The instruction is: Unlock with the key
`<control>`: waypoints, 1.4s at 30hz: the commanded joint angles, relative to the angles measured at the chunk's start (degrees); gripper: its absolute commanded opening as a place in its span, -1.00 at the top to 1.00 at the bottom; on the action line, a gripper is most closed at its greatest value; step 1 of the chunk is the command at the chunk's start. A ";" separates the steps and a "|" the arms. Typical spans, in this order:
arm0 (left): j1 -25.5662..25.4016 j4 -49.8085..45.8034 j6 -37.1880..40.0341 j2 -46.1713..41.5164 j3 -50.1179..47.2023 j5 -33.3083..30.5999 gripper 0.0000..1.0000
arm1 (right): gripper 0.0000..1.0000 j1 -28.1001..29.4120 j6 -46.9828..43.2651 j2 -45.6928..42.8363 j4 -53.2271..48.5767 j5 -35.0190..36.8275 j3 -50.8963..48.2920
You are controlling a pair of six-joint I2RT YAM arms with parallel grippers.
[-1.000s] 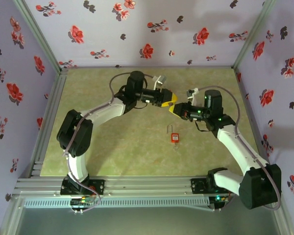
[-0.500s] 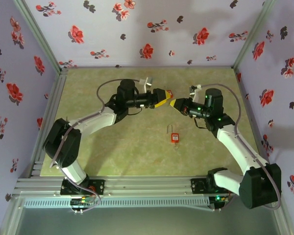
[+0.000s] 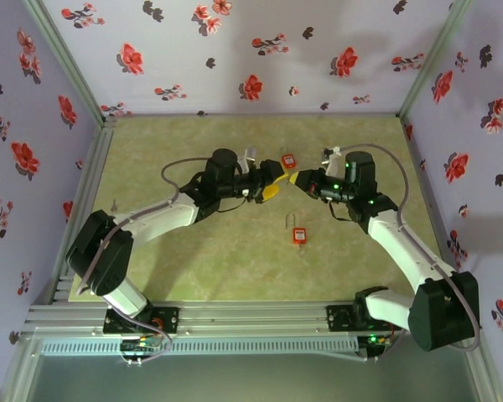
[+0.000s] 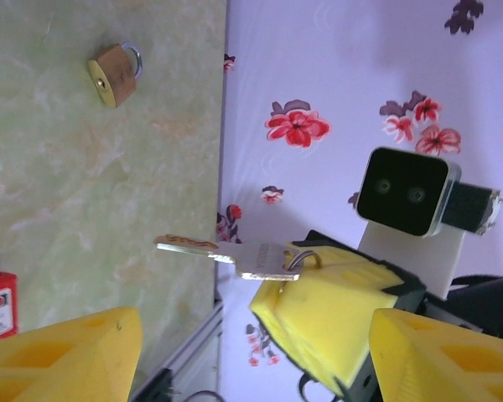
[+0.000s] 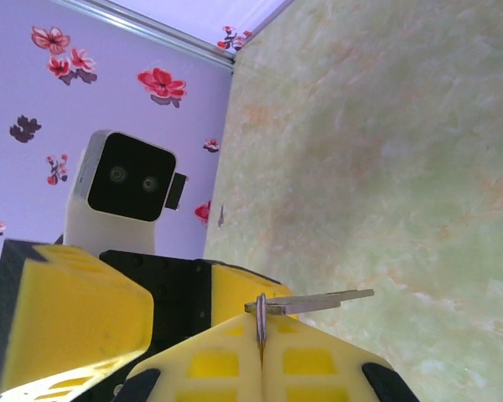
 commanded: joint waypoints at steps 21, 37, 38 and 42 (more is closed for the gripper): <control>-1.79 7.80 -18.27 6.85 4.45 -4.31 0.29 | 1.00 3.12 -4.86 0.28 -4.15 2.62 2.06; -2.05 7.46 -18.18 6.28 4.07 -2.73 0.96 | 1.00 3.22 -5.39 0.92 -4.62 3.59 1.21; -2.11 7.48 -18.16 6.26 3.98 -2.75 1.00 | 1.00 3.22 -5.42 0.98 -4.64 3.59 1.23; -2.07 7.56 -18.03 6.13 3.79 -2.57 1.00 | 1.00 3.23 -5.20 1.22 -4.61 3.85 1.31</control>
